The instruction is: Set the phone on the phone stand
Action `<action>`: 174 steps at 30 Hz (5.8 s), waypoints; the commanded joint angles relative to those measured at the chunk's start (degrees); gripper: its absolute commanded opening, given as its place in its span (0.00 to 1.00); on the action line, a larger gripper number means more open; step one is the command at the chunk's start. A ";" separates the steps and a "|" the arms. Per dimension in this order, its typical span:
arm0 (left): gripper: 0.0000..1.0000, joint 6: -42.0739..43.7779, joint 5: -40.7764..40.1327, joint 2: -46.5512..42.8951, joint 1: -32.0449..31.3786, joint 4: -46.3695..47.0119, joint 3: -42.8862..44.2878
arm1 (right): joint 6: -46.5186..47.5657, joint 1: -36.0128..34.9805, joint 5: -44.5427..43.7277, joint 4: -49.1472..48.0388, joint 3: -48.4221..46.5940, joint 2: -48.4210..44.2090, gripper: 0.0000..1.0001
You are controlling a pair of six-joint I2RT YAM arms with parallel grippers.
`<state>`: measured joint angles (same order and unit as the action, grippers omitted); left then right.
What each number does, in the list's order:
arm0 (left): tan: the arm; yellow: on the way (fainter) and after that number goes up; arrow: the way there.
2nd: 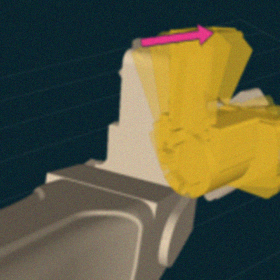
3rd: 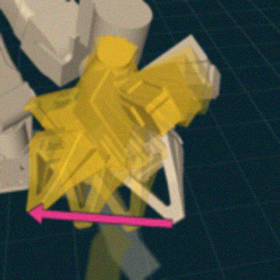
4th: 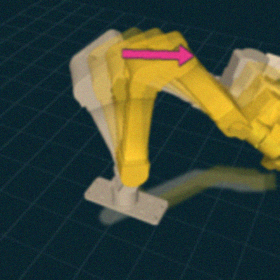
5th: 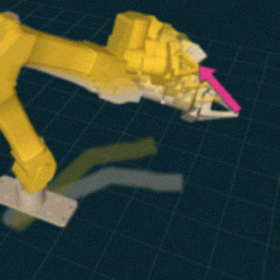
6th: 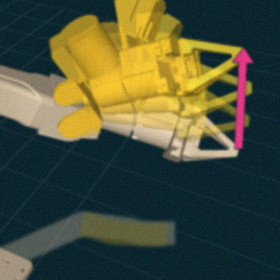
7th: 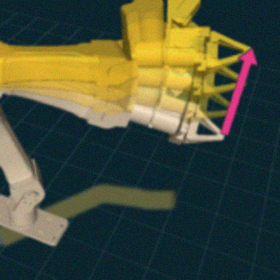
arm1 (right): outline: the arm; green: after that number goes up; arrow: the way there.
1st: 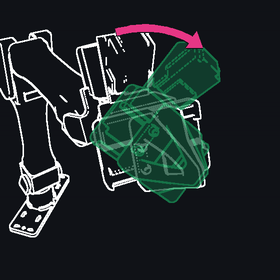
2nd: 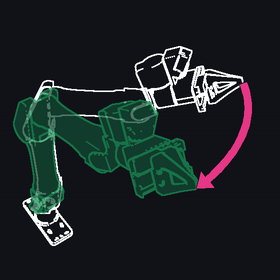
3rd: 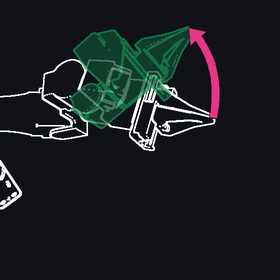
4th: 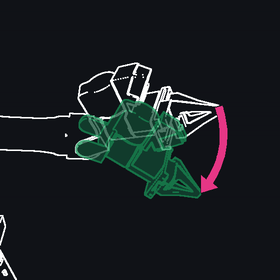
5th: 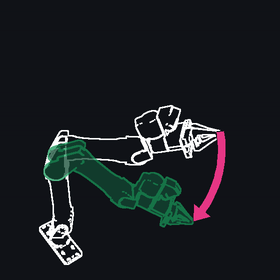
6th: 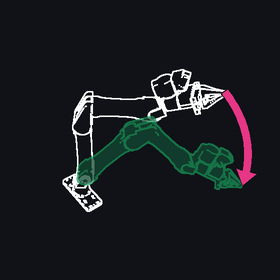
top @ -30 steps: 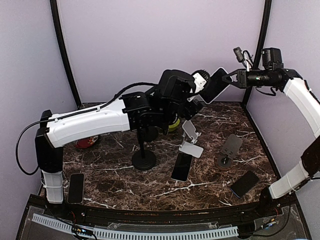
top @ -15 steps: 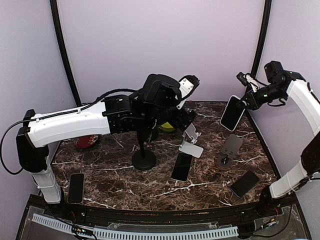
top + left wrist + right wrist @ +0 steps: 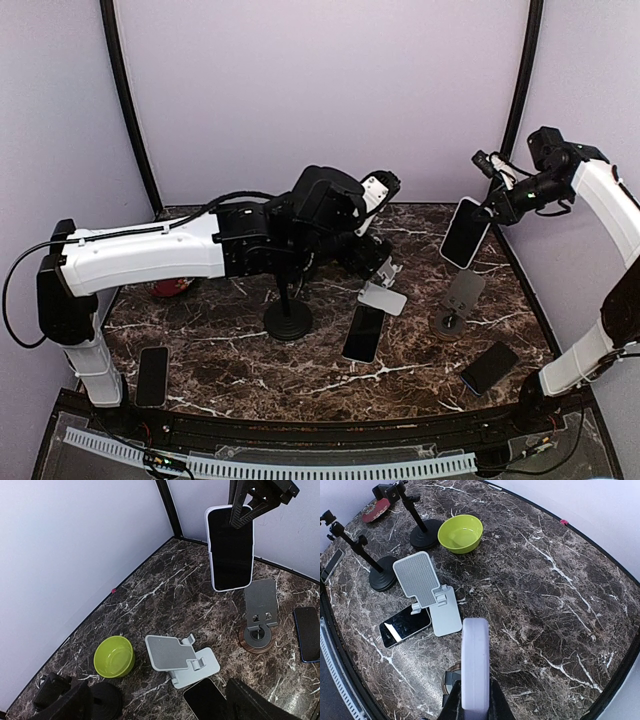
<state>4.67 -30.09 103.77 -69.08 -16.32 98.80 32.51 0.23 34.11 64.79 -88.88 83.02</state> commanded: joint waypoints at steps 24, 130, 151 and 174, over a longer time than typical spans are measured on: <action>0.95 -1.24 2.50 -1.29 -0.27 3.25 -0.95 | -1.83 0.34 1.51 1.24 7.30 -10.43 0.00; 0.99 -33.98 17.08 22.35 -2.46 -36.14 12.85 | -19.64 -2.38 7.04 -35.90 22.19 -12.88 1.00; 0.95 -51.97 10.86 -13.60 -4.00 -37.08 -37.83 | -17.04 -2.79 8.92 -31.21 19.65 -12.13 0.99; 0.99 -63.58 23.58 -40.80 28.11 -45.38 -61.72 | -16.11 -4.30 12.21 -30.21 19.78 -9.70 0.99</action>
<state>-59.18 -9.30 64.45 -44.82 -63.05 39.09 15.31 -3.40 44.71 34.39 -68.07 72.55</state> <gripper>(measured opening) 0.988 0.988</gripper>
